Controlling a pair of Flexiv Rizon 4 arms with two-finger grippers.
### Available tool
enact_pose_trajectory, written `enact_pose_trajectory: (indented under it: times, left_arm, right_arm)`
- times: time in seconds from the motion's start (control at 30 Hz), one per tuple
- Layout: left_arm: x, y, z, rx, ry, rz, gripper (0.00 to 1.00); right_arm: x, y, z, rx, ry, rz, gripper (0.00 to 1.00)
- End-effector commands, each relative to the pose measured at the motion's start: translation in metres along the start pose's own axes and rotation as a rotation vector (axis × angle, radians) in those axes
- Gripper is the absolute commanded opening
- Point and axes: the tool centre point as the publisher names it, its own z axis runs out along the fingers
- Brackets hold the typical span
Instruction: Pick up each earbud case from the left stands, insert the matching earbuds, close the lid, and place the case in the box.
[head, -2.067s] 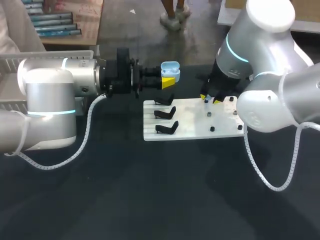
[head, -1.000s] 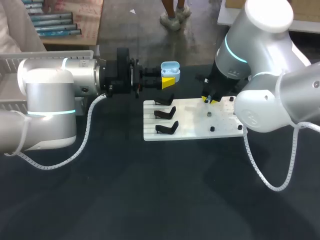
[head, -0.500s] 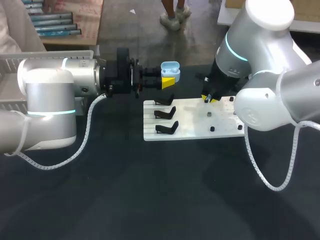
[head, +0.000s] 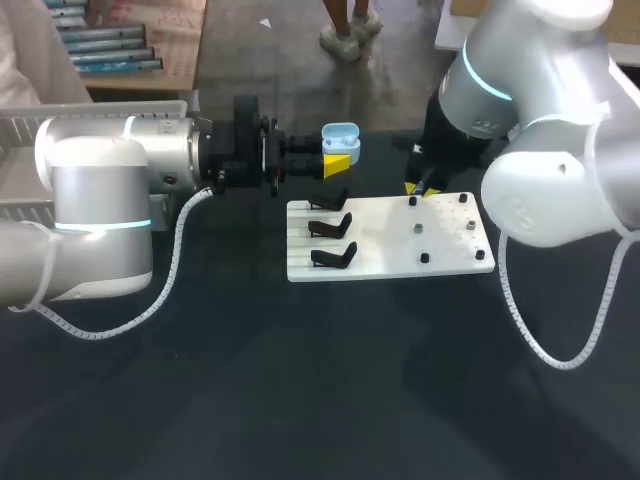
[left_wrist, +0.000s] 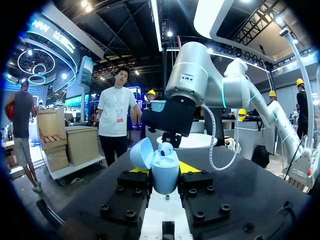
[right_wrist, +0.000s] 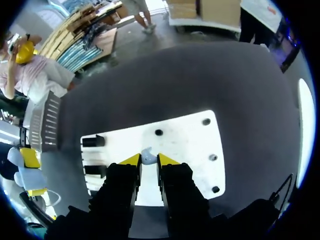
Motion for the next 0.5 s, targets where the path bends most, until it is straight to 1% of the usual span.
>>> enact_pose_trajectory:
  times: [0.03,0.3,0.43,0.5]
  left_arm:
    - [0.001,-0.002,0.0,-0.008,-0.005,0.005,0.0]
    - [0.001,-0.002,0.0,-0.008,-0.005,0.005,0.0]
    - [0.001,-0.002,0.0,-0.008,-0.005,0.005,0.0]
    - [0.001,-0.002,0.0,-0.008,-0.005,0.005,0.0]
  right_arm:
    - [0.008,0.001,-0.026,0.005,0.042,-0.04,0.0]
    - [0.035,0.01,-0.06,0.022,0.081,-0.141,0.0]
    - [0.052,0.02,-0.079,0.024,0.11,-0.197,0.0]
    - [0.059,0.026,-0.091,0.029,0.105,-0.215,0.0]
